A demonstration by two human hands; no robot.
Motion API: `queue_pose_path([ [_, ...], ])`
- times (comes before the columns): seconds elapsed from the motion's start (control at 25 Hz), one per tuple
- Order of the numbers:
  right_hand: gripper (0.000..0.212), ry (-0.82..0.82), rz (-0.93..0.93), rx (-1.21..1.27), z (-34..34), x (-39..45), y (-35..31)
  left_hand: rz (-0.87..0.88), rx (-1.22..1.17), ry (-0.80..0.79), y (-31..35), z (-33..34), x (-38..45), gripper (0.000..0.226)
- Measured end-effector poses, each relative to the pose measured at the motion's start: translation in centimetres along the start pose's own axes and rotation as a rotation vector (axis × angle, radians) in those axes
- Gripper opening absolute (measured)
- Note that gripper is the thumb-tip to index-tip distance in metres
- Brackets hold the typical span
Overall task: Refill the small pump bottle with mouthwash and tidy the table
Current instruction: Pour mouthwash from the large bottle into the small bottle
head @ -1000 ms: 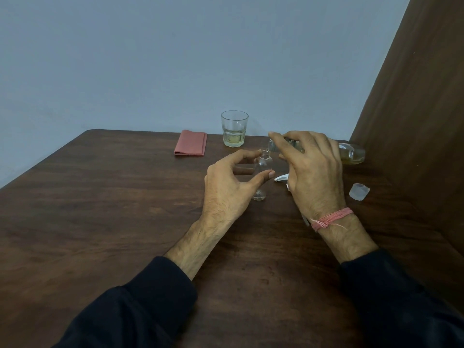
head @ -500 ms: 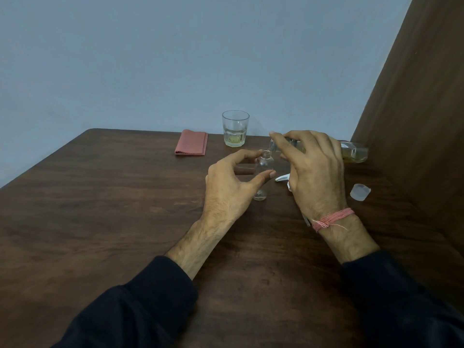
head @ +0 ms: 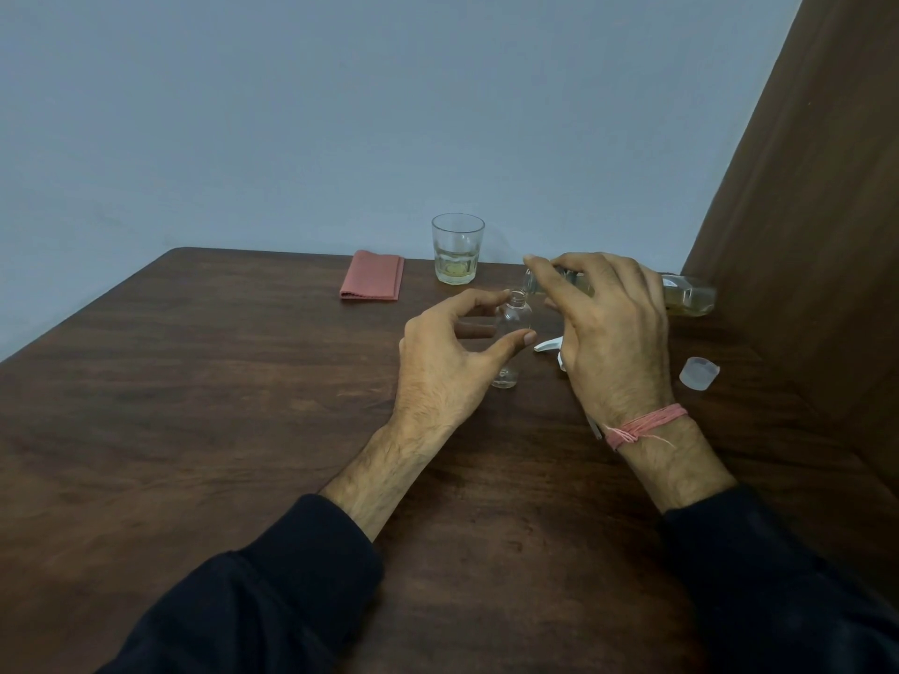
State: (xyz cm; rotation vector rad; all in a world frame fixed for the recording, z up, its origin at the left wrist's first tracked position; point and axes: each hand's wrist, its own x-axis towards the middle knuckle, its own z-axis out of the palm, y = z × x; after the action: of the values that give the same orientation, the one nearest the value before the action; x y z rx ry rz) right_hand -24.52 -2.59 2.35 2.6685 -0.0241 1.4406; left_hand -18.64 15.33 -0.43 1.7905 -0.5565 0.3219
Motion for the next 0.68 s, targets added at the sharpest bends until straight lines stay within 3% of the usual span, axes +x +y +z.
queue_pose_path([
  [0.68,0.077,-0.019,0.003,0.004,-0.27,0.01,-0.08,-0.017,-0.005,-0.010,0.32,-0.09,-0.05,0.052],
])
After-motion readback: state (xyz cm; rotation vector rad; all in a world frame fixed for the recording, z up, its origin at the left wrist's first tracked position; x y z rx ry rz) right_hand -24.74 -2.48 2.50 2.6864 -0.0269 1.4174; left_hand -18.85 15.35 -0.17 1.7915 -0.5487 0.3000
